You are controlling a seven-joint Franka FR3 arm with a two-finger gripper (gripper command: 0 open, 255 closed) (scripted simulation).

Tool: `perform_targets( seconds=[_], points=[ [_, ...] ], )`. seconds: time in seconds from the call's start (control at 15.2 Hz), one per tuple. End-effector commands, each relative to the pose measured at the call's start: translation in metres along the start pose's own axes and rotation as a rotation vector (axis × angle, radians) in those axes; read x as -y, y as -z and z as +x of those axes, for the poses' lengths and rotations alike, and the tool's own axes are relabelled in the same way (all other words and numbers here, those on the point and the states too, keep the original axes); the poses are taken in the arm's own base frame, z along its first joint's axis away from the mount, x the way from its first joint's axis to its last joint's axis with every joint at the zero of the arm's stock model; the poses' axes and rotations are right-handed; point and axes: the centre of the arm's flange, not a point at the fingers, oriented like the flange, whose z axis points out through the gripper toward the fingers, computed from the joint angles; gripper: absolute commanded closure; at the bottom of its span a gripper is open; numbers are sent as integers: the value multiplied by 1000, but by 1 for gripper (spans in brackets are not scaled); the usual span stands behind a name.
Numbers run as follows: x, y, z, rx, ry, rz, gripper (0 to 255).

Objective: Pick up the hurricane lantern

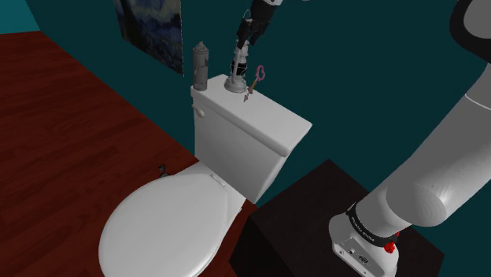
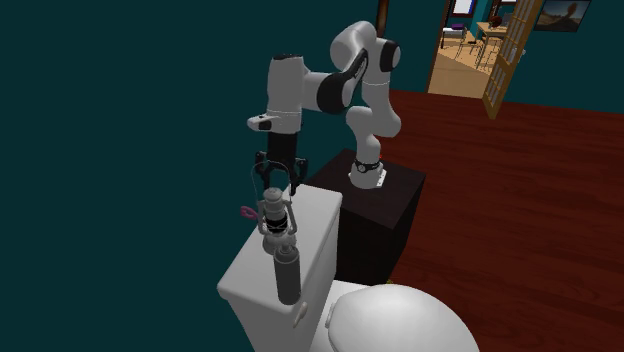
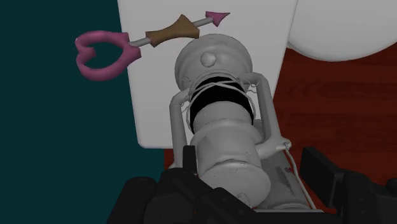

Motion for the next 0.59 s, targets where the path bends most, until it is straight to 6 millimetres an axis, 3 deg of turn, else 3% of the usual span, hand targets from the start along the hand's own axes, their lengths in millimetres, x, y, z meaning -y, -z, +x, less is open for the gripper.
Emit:
perform_targets(
  seconds=[0.0, 0.4, 0.53],
  points=[
    [1, 10, 2, -1, 0, 0, 255],
    [2, 40, 12, -1, 0, 0, 255],
    [2, 41, 12, -1, 0, 0, 255]
  ],
)
